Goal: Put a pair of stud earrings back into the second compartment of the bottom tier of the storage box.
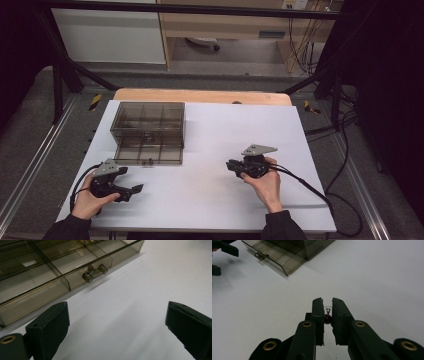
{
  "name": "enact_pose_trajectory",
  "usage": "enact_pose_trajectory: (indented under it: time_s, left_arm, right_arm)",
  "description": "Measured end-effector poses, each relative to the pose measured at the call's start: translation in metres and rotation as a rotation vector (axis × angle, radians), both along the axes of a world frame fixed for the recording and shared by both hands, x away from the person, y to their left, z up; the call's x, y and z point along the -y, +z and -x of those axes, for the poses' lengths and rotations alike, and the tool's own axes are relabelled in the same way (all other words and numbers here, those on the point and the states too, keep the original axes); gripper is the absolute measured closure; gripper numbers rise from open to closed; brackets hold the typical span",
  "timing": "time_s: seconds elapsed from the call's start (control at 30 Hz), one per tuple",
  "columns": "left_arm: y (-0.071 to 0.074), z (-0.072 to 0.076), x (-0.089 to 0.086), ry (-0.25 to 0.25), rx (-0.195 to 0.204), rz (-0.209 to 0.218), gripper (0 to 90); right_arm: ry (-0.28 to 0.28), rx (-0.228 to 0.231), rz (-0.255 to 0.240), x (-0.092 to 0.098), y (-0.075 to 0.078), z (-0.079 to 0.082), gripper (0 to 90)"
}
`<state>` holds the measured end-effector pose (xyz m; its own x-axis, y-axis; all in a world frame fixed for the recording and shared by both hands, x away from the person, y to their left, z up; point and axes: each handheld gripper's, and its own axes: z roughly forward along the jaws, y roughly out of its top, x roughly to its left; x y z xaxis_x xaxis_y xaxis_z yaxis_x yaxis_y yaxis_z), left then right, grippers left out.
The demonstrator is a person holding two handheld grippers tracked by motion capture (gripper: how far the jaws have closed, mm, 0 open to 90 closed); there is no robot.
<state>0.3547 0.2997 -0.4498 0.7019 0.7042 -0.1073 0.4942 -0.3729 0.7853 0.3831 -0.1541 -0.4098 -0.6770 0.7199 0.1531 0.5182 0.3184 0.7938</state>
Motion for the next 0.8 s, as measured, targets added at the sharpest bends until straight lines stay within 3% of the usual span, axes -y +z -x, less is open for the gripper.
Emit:
enact_pose_trajectory:
  time_s: [0.8]
  left_arm:
    - [0.000,0.000,-0.001,0.000,0.001,-0.001,4.9]
  right_arm:
    - [0.090,0.030,-0.024,-0.067,0.014,-0.013,81.0]
